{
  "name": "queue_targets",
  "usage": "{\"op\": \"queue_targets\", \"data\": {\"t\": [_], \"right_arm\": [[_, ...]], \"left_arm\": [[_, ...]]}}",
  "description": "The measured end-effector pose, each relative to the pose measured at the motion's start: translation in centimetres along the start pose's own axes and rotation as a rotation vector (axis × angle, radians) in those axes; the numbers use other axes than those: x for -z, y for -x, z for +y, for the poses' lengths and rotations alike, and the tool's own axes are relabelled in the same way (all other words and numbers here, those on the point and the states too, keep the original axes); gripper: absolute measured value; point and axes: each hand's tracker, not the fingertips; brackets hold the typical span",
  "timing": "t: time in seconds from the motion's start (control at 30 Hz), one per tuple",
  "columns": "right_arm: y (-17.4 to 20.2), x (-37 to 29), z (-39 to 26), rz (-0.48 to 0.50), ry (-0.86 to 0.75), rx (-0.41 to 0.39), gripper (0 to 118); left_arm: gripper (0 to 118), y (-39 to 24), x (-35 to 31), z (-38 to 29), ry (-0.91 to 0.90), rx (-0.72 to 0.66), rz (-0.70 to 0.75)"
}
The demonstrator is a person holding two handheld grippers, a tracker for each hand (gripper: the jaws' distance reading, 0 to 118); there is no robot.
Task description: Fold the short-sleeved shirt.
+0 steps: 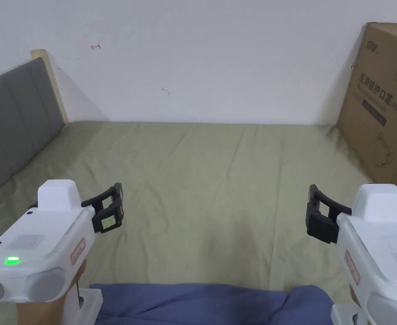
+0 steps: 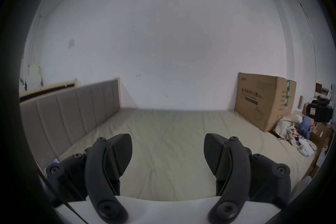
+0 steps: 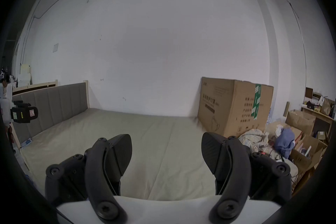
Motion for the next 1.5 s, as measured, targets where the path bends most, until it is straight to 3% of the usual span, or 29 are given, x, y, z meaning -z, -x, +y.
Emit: {"op": "queue_targets", "data": {"t": [0.1,0.13,0.17,0.23,0.3,0.37,0.57,0.87,1.0,1.23,1.3,1.37,1.4,1.43,1.5], "right_arm": [[0.8,0.0,0.3,-0.018,-0.028,-0.011,74],[1.1,-0.1,0.3,-0.028,-0.034,-0.021,63],[1.3,-0.1,0.2,-0.033,-0.036,-0.026,53],[1.3,0.0,0.2,-0.023,-0.036,-0.023,28],[1.3,0.1,0.1,-0.014,-0.036,0.009,1],[1.4,0.0,0.0,-0.013,-0.038,0.0,0],[1.6,0.3,-0.4,-0.002,-0.037,-0.008,0],[1.8,1.6,-1.2,0.009,0.009,-0.018,0],[2.1,2.6,-1.9,0.01,0.041,-0.026,0],[2.9,4.5,-3.2,0.004,0.092,-0.045,0],[3.1,5.0,-3.7,0.001,0.11,-0.051,0],[3.4,5.4,-4.2,0.0,0.125,-0.059,0],[3.6,5.7,-4.5,-0.003,0.137,-0.062,0],[3.7,5.9,-4.7,-0.002,0.144,-0.062,0],[3.9,6.3,-5.2,0.001,0.162,-0.06,0]], "left_arm": [[81,-1.3,-0.2,0.0,-0.069,0.018,0.045],[75,-1.6,-0.3,-0.2,-0.075,0.022,0.056],[63,-1.9,-0.4,-0.4,-0.084,0.029,0.061],[21,-2.2,-0.3,-0.6,-0.087,0.034,0.06],[5,-2.2,-0.1,-0.7,-0.072,0.04,0.028],[0,-2.3,0.1,-0.8,-0.044,0.039,0.001],[0,-1.5,0.7,-1.6,0.022,0.028,-0.054],[0,7.7,4.1,-6.3,0.447,-0.405,-0.26],[0,13.7,6.1,-10.8,0.58,-0.478,-0.264],[0,18.9,8.2,-17.7,0.796,-0.659,-0.302],[5,19.2,8.5,-19.2,0.845,-0.689,-0.315],[22,19.2,8.9,-20.3,0.842,-0.687,-0.302],[40,19.3,9.2,-20.8,0.843,-0.684,-0.308],[67,18.8,9.2,-21.0,0.849,-0.683,-0.311],[86,18.5,10.0,-21.9,0.9,-0.683,-0.326]]}}
